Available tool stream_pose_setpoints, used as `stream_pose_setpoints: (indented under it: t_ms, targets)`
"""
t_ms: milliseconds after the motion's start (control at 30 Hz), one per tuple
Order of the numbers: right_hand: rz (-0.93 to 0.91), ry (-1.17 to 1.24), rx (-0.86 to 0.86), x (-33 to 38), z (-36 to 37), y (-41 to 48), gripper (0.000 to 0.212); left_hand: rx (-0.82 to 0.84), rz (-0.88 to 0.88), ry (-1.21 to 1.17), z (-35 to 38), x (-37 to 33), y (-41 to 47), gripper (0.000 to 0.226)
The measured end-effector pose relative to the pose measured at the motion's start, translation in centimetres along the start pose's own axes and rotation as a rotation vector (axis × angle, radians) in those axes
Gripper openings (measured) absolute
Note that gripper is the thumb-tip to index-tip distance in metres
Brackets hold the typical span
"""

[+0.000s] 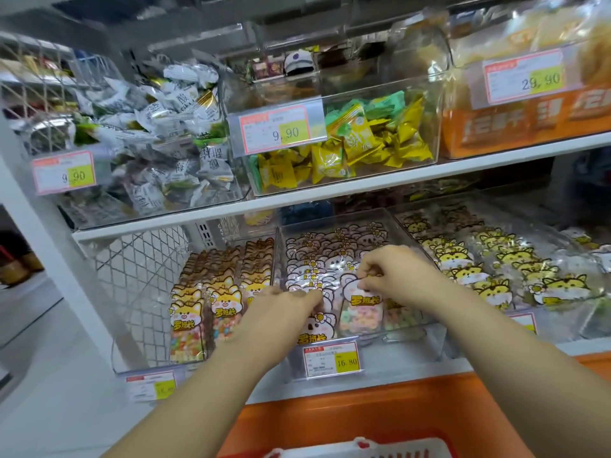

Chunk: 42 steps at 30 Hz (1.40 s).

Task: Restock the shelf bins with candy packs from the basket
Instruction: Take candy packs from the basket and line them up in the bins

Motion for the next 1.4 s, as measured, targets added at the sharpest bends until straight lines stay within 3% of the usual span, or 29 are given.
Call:
stream_pose_setpoints:
  t_ms: [133,433,533,600,667,733,800,867,1100,1200,1267,1400]
  targets:
    - [-0.018,-0.111,0.037,1.1,4.5,-0.3,0.005,-0.006,0.013,0.044,-0.3,-0.5,0.2,0.051]
    - [-0.023,-0.077,-0.171,0.7,4.1,-1.0,0.031,0.021,0.011,0.111,0.6,-0.1,2.3,0.058]
    - [-0.057,-0.076,-0.223,1.3,2.8,-2.1,0.019,-0.006,-0.004,0.14,0.1,-0.3,1.6,0.059]
    - [-0.03,-0.081,-0.132,0.9,3.3,-2.6,0.012,-0.103,-0.022,0.022,-0.9,-0.7,0.7,0.045]
    - [0.005,-0.149,0.05,0.3,5.4,-2.9,0.023,-0.137,-0.033,-0.195,-0.9,-1.1,-0.4,0.027]
    - [0.005,-0.211,0.209,-0.3,7.5,-3.2,0.037,0.022,-0.053,-0.36,1.5,-1.4,-0.4,0.024]
    - [0.025,-0.231,0.335,-0.9,9.0,-3.2,0.042,0.32,-0.083,-0.442,4.5,-2.0,0.1,0.035]
    - [0.041,-0.242,0.435,-1.1,9.9,-3.2,0.043,0.502,-0.116,-0.474,6.0,-2.7,0.3,0.048]
    - [-0.005,-0.288,0.49,-0.9,11.0,-2.7,0.046,0.58,-0.108,-0.391,7.0,-3.5,1.1,0.042]
    - [-0.007,-0.25,0.4,-0.9,10.1,-3.2,0.048,0.571,-0.154,-0.429,6.6,-3.2,0.8,0.043]
    - [-0.036,-0.22,0.253,-0.5,8.6,-3.9,0.043,0.533,-0.106,-0.376,6.1,-3.1,0.7,0.051]
    - [-0.158,-0.117,-0.159,1.2,4.9,-6.8,0.034,0.23,-0.046,-0.371,3.1,-2.1,-0.3,0.039]
Point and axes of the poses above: each hand's wrist, its own y-axis towards the middle knuckle, its own z-axis out of the palm, x = y × z, the point moved 10 cm from there along y, towards the middle knuckle, and after that the axes turned 7 degrees about z, right-handed, at the moved point
